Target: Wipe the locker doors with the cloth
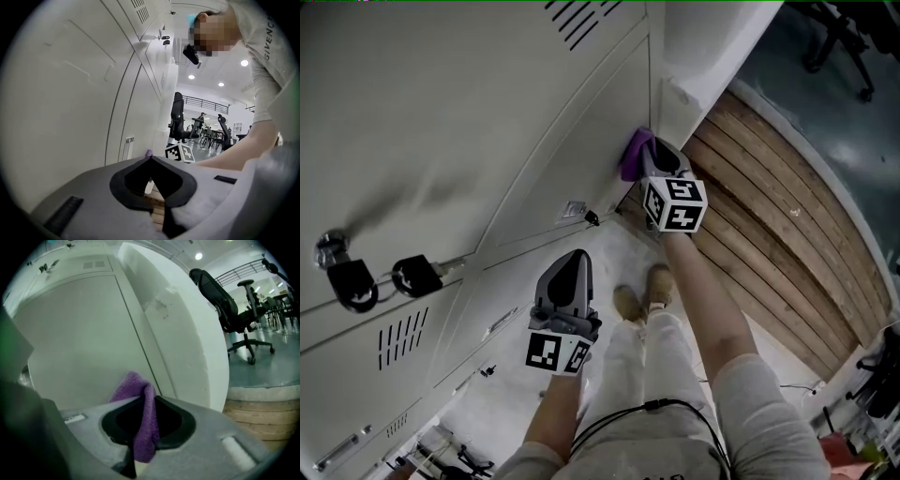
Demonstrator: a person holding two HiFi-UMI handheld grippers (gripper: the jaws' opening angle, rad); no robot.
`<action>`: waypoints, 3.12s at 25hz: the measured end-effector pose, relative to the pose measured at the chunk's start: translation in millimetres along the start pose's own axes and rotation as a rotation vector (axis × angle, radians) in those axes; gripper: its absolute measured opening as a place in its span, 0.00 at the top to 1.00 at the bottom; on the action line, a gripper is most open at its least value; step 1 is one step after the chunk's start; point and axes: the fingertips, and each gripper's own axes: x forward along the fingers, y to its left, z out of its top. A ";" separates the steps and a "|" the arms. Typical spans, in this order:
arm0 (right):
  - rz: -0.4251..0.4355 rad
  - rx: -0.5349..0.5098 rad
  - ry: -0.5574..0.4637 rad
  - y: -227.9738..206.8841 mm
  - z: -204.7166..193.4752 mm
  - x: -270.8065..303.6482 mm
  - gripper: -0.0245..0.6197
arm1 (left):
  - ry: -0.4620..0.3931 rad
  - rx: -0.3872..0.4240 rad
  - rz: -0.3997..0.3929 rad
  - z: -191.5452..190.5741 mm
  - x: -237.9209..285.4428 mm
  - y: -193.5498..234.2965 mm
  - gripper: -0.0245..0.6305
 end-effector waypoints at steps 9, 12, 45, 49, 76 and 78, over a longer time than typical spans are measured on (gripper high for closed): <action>-0.050 -0.027 0.002 -31.1 8.6 16.4 0.89 | 0.015 -0.009 0.001 -7.9 5.3 1.6 0.96; -0.060 -0.024 -0.014 -34.1 8.4 13.7 0.89 | 0.018 -0.012 -0.006 -9.8 7.5 -0.3 0.96; 0.119 0.114 0.103 83.5 -103.2 -31.7 0.88 | 0.036 -0.010 -0.052 -29.3 -5.6 -1.3 0.96; 0.086 0.101 0.094 58.8 -92.3 -18.8 0.88 | 0.038 -0.011 -0.049 -30.8 0.1 -0.7 0.96; -0.042 -0.029 0.072 -46.0 -34.2 35.3 0.89 | 0.043 -0.005 -0.013 -26.1 29.4 6.4 0.96; -0.045 -0.027 0.072 -47.6 -34.4 35.8 0.89 | 0.045 -0.003 -0.018 -26.5 28.8 5.1 0.96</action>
